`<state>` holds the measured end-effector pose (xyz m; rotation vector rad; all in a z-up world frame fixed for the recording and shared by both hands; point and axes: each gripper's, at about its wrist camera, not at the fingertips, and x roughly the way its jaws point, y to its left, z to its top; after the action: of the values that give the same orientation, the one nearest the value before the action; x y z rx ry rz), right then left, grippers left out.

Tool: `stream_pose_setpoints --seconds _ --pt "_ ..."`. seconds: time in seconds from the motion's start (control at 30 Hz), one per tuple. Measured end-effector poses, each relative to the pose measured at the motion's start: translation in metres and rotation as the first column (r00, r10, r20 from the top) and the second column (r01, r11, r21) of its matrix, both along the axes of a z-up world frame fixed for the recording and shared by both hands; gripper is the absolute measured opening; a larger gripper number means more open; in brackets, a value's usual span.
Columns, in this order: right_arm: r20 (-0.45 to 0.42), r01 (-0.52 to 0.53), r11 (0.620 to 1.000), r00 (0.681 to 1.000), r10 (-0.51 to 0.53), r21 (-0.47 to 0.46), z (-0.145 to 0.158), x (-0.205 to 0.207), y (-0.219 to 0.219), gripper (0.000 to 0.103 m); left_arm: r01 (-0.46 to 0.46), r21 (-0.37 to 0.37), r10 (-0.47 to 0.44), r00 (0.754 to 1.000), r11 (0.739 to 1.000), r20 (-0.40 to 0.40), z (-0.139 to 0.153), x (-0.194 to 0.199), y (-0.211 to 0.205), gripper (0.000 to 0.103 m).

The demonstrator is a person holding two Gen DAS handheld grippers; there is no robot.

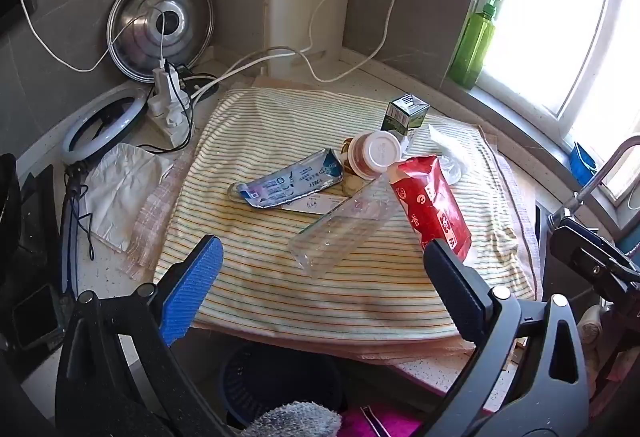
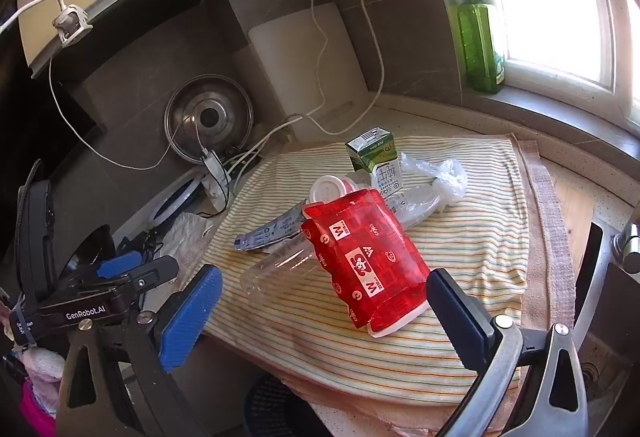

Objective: Collect trash
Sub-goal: 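Grasp the red snack bag with the right gripper and lift it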

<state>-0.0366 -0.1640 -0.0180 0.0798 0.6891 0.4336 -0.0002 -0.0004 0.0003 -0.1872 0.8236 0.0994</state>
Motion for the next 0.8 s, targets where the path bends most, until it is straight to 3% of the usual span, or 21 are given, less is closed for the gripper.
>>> stream_pose_setpoints --seconds 0.8 --pt "-0.024 -0.025 0.999 0.999 0.026 0.023 -0.004 0.005 0.008 0.103 0.0 -0.016 0.0 1.0 1.0 -0.004 0.0 0.0 0.001 0.102"
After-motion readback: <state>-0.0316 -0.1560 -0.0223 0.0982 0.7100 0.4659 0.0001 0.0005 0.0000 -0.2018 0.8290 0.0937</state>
